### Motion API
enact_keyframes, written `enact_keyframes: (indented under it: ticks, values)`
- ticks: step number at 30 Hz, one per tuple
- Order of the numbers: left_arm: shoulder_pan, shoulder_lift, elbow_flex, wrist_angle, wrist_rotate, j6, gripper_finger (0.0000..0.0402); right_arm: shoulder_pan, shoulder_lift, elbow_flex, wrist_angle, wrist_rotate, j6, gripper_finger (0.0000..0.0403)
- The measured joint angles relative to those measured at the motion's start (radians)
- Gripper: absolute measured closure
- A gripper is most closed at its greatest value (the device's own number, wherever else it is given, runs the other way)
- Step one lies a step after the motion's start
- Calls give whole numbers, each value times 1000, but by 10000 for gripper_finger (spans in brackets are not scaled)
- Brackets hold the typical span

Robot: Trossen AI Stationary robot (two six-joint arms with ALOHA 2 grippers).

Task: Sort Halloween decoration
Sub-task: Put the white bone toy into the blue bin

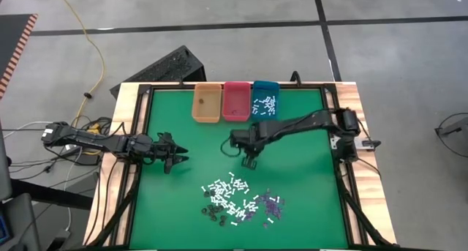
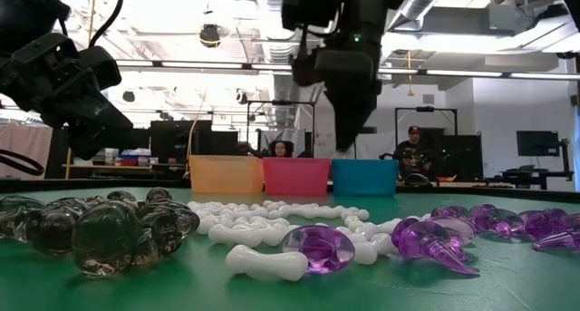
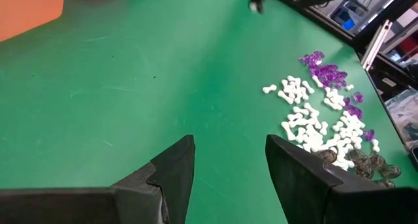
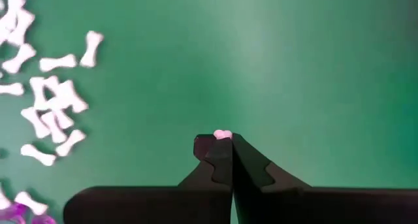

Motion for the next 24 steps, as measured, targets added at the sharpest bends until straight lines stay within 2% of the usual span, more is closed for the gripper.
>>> enact_keyframes:
  ticks: [8,16,20,24]
  values:
    - [0,0,0,0,0,0,223,-222,-118,3,-102,115,-83,382]
    - [0,0,0,0,0,-7,223,-483,-104,3,-39,117,-107,376]
    - [0,0,0,0,1,-15,223,-547,-59,3,-41,109,-122,346]
    - [0,0,0,0,3,-15,223,-586,-21,3,-38,52,-139,293]
